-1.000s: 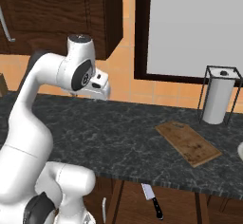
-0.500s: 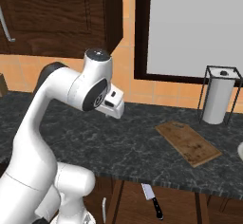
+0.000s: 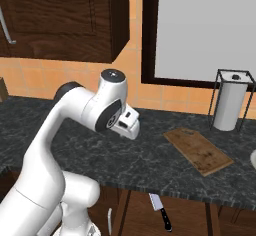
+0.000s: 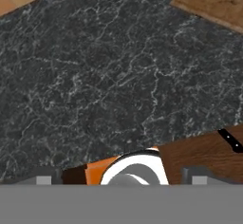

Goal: Pick up the knife from the drawer and place it on the cutting board. Then place the meat from the plate to the cutting board.

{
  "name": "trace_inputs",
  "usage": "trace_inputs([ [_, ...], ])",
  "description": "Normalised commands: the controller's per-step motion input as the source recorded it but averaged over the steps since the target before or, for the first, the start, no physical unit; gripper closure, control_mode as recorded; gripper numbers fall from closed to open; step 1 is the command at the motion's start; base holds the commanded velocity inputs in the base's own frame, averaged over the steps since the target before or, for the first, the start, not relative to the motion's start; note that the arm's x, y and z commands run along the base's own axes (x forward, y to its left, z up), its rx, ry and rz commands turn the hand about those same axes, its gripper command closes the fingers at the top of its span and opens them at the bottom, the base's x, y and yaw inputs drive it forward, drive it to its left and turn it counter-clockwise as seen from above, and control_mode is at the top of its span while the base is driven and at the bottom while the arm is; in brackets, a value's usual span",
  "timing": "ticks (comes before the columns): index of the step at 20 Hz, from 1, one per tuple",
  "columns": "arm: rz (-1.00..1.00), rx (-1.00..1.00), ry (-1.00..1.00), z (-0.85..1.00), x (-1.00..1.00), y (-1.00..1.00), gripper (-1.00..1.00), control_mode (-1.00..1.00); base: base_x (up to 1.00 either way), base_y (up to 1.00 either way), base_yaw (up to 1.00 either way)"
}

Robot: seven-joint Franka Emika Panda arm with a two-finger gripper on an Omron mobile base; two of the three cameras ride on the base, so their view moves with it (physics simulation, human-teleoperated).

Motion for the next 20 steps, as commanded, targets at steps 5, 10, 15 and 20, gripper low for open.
trace_inputs([
  [5, -0.09, -0.04, 0.0, -0.58, 0.01, -0.35, -1.0, -1.0, 0.0, 0.0, 0.0],
  [10, -0.06, 0.0, 0.01, -0.12, 0.0, -0.47, -1.0, -1.0, 0.0, 0.0, 0.0],
  [15, -0.04, 0.0, 0.0, -0.02, 0.0, -0.41, -1.0, -1.0, 0.0, 0.0, 0.0],
  [20, -0.04, 0.0, 0.02, -0.22, 0.0, -0.08, -1.0, -1.0, 0.0, 0.0, 0.0],
])
